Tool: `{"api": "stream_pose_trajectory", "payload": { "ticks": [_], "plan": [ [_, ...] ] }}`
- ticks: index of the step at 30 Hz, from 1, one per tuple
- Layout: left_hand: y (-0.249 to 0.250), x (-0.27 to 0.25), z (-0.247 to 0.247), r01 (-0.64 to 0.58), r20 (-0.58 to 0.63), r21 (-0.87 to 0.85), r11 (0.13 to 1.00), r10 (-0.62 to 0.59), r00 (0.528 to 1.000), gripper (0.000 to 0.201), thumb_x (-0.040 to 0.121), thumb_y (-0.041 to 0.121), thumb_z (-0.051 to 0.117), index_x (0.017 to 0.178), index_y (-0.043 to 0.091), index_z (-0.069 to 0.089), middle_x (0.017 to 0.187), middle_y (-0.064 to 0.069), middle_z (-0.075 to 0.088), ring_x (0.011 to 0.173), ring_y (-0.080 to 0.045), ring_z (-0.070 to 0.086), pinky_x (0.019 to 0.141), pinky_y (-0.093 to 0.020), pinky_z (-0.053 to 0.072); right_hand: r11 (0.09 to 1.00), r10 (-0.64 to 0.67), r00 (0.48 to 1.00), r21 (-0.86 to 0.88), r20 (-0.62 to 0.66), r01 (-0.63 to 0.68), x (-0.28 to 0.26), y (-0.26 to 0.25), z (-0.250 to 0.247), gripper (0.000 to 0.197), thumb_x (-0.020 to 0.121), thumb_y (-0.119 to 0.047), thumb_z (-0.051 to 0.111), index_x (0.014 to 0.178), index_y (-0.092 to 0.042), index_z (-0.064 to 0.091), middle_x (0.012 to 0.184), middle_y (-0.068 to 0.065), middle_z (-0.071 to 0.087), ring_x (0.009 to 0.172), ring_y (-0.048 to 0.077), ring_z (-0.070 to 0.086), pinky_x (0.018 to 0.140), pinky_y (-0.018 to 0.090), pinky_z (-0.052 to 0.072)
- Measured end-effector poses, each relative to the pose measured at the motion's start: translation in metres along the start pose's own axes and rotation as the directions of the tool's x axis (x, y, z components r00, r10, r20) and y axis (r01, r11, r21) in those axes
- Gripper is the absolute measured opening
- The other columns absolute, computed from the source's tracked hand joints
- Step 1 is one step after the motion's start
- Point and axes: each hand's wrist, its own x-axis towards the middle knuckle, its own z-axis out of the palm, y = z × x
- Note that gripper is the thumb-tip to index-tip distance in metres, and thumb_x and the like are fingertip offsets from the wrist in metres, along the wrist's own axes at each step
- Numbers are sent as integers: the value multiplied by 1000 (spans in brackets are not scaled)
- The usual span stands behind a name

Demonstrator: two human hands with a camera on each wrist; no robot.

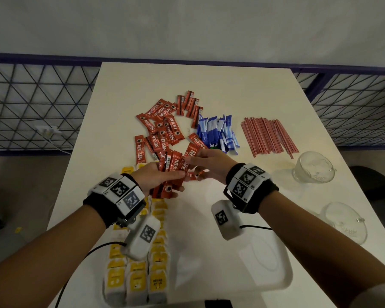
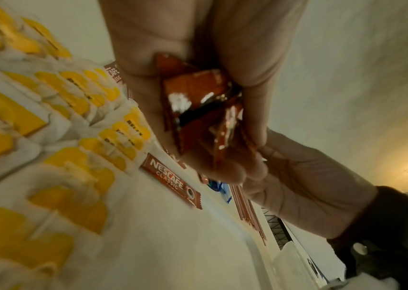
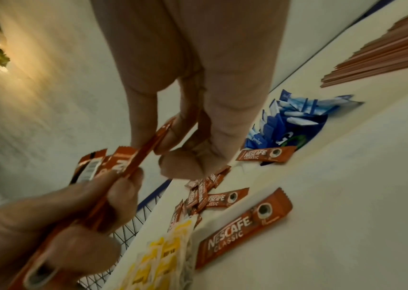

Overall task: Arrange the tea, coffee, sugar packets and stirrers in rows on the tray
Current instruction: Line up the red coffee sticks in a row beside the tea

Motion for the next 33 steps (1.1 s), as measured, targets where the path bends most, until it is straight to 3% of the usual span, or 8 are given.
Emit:
{"api": "stream_pose_trajectory", "payload": {
  "ticks": [3,6,11,15,22,26,30,33],
  "plan": [
    [-2,0,2,-22,-9,69,997,23,1000,14,88,19,59,92,7,63,77,-3,73,47,-11,60,46,-24,52,996,3,999,88,46,-7,0,1,-2,17,88,-14,60,100,-4,54,84,8,62,71,18,59,58,24,53],
    [-6,3,3,-21,-80,189,982,36,996,25,89,32,57,87,8,63,75,-6,69,45,-11,53,44,-22,46,986,-31,998,168,53,22,1,-4,-4,19,89,-7,57,107,-5,52,89,7,64,79,19,63,72,31,57],
    [-10,6,-7,-42,-179,155,987,70,981,31,87,35,58,72,8,56,43,3,45,36,-9,42,38,-18,37,998,-43,995,-46,91,48,1,-2,-8,13,84,-10,63,76,-12,53,89,10,67,82,22,64,85,39,51],
    [-7,6,-8,-81,-209,144,986,110,972,33,73,40,70,70,12,54,40,5,43,34,-8,39,38,-19,33,982,-24,979,-176,201,60,-1,4,-3,10,84,-12,65,75,-14,60,80,7,68,61,13,62,67,25,54],
    [-5,12,-9,-107,-281,210,972,165,945,23,77,29,72,68,15,56,39,6,43,36,-10,37,41,-20,31,979,-6,987,-200,160,38,-3,8,-4,11,88,-19,60,81,-12,60,73,3,65,60,11,58,60,20,51],
    [-7,12,-11,-90,-307,182,979,144,941,23,79,25,71,66,16,54,42,4,41,34,-8,36,37,-17,31,994,-1,993,-110,118,14,-6,18,-17,6,91,-8,55,86,-7,58,72,7,59,60,15,53,56,21,51],
    [-12,13,-13,-16,-316,340,940,130,940,27,83,33,67,71,13,54,43,3,44,41,-13,39,43,-22,34,998,35,998,-48,58,-32,-11,31,-30,7,90,2,52,90,-2,57,74,12,59,60,17,53,51,19,52],
    [-12,10,-12,-16,-319,433,901,170,932,23,87,32,62,73,16,54,50,-1,44,45,-15,40,38,-16,36,987,105,994,-124,32,-100,-11,39,-36,10,90,0,52,85,-7,57,78,11,63,62,15,54,56,21,51]
  ]
}}
